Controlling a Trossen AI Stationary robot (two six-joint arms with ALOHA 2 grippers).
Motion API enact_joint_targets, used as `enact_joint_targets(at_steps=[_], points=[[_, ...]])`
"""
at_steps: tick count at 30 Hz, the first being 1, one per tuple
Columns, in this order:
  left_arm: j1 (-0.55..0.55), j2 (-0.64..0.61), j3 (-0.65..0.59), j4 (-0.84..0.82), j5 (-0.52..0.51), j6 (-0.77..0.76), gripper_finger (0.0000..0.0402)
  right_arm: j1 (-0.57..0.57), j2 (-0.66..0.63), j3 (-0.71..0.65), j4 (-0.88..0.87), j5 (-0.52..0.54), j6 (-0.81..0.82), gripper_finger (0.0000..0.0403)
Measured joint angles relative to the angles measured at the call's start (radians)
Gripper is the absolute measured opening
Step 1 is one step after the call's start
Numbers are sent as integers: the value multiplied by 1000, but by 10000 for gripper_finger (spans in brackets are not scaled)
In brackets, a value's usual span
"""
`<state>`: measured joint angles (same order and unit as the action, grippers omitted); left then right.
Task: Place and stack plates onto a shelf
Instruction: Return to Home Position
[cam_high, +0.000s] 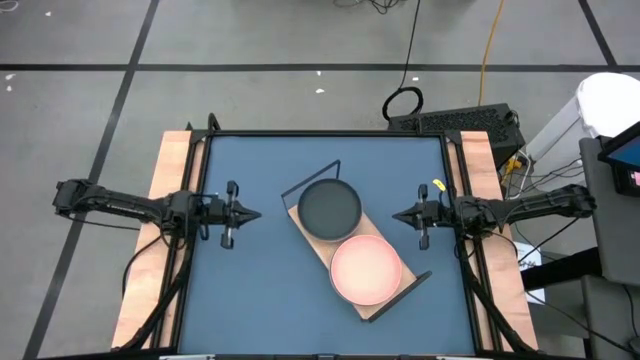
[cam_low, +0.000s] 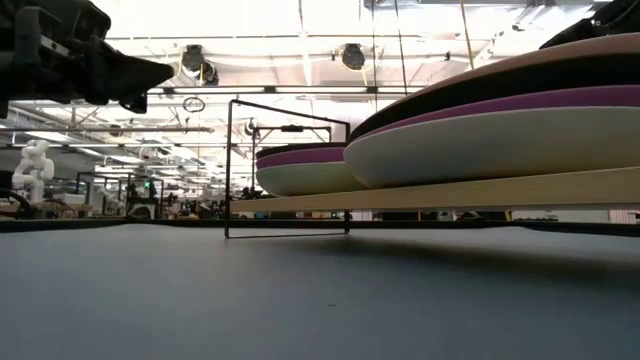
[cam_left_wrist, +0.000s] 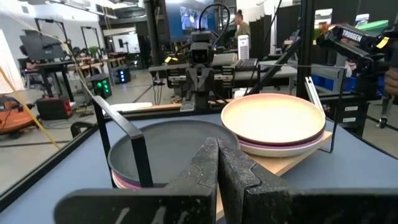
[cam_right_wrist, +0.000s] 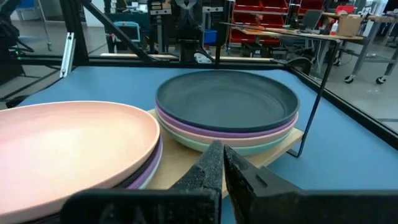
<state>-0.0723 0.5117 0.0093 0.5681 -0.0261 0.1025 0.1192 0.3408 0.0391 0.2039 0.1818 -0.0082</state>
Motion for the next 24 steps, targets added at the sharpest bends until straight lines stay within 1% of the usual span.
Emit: enact_joint_targets(at_steps=[6,10,18,24], points=[[0,-72,0,-85,-1,-2,3,0,0,0,-4,0,22,0],[1,-128,0,-142,-29,8,3,0,0,0,-18,0,22,0],[34,-272,0,-291,-35,27,3,0,-1,0,-23,0,15,0],[52,-374,1,-404,-18,-19,3,0,-1,0,-25,0,17,0]])
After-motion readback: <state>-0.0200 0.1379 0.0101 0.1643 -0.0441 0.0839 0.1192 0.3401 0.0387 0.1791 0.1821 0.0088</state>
